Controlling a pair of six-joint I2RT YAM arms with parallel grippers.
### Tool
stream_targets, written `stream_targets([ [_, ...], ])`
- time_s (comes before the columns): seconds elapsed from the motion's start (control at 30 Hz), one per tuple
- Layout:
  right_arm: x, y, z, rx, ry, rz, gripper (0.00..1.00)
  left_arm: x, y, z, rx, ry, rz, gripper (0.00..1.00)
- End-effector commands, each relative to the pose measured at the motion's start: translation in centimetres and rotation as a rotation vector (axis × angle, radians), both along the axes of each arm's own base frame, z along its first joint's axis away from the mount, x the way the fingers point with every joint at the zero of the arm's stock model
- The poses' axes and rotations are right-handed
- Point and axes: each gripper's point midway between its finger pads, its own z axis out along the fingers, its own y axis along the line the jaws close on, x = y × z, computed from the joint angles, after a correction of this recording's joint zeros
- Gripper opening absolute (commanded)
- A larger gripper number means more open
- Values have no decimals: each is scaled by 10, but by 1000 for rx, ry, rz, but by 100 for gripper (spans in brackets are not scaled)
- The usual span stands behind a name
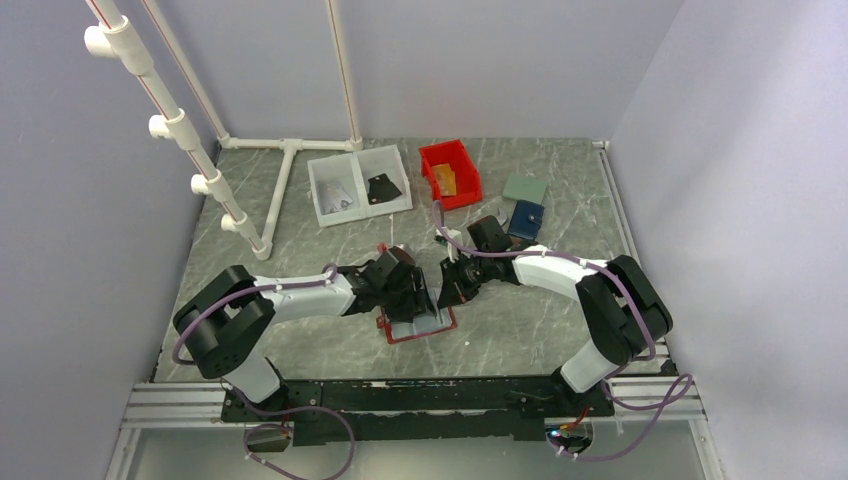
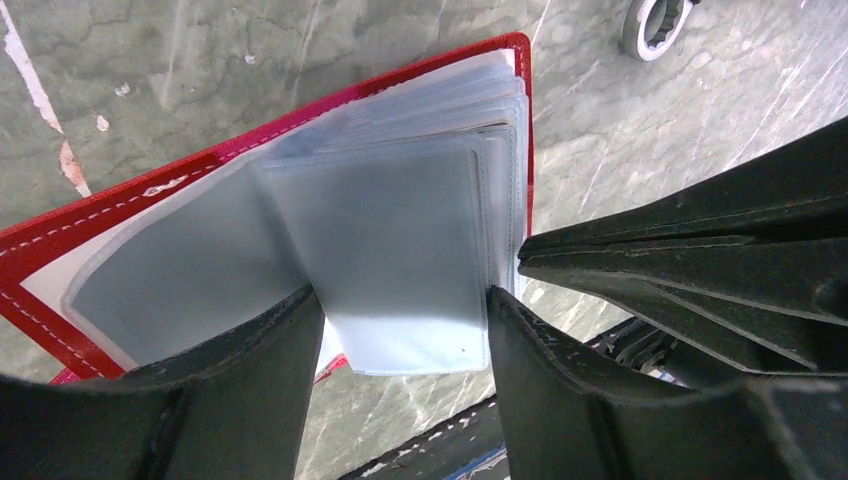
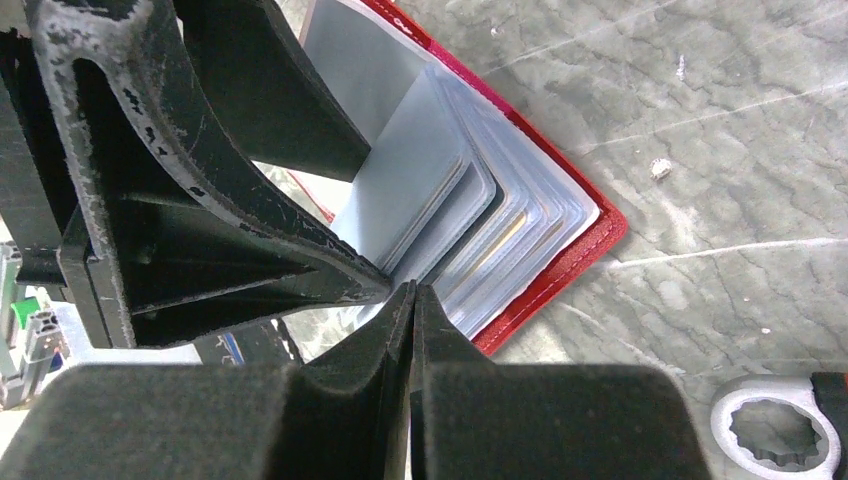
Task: Take the credit cards out of the card holder
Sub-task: Remove the credit card from the card holder.
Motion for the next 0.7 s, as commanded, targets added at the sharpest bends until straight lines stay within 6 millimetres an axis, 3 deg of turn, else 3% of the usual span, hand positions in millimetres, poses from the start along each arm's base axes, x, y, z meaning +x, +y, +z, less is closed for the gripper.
stream_targets([
  [0.0,13,4,13,13,-66,5,4,-4,14,-10,64,27,23,61],
  [0.33,14,3,18,22,-80,12,5,-7,9,6,-101,-4,-1,54],
  [0.67,-3,9,48,158,-88,131,11,-8,2,13,-208,-18,-27,48],
])
